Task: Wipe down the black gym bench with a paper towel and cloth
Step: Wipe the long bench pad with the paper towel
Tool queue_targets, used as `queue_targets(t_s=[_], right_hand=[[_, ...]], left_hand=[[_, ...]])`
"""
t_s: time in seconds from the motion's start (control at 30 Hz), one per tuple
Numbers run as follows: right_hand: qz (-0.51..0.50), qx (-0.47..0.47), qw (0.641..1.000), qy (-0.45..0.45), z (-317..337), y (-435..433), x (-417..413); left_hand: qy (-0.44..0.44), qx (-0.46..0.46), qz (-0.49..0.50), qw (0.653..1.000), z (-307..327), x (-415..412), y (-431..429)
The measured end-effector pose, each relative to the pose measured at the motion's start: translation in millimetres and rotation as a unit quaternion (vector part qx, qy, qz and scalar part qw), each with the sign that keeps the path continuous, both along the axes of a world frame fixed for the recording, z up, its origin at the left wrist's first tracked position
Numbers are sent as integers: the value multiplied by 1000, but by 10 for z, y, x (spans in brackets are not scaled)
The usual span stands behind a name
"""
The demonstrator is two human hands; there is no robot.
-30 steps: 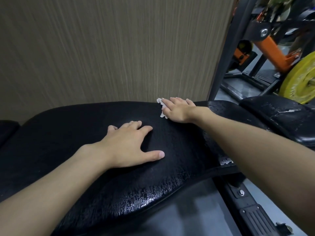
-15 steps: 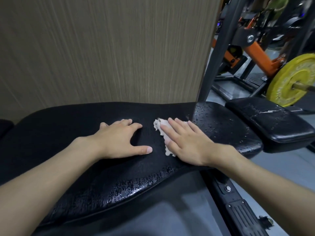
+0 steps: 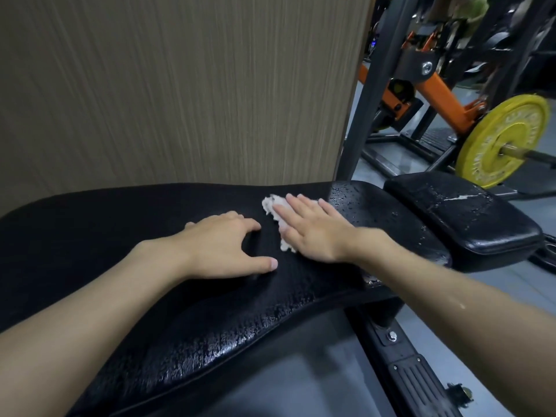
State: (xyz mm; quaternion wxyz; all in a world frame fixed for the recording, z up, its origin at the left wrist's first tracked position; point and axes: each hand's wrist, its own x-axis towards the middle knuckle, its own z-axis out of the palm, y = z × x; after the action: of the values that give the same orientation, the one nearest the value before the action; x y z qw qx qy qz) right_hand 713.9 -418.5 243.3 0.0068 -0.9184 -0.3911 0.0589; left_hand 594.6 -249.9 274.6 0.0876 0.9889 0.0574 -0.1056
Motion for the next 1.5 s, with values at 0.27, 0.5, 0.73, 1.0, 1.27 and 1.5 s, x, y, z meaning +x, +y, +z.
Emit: queue_targets(t_s=[0.27,0.5,0.73,1.0,1.27,1.5], right_hand=[[-76,6,997,30,12,413,724],[-21,6,1000,6,-18,-68,161],[33,-5,998,-53,-45,-852,-633],[4,-2,1000,-25,-7,-634,-112],[-82,6,996,26,5,-5,951],[-79,11,997,20,47,-129,727]], left_hand=[[37,15,6,999,-39,73,-56],[47,10,7,999,-17,92,-52],[81,19,6,997,83,137,-115],[73,41,-44,995,91,252,-381],[96,31,-37,994,1,398,-350],[92,21,-31,995,-14,429,-333]])
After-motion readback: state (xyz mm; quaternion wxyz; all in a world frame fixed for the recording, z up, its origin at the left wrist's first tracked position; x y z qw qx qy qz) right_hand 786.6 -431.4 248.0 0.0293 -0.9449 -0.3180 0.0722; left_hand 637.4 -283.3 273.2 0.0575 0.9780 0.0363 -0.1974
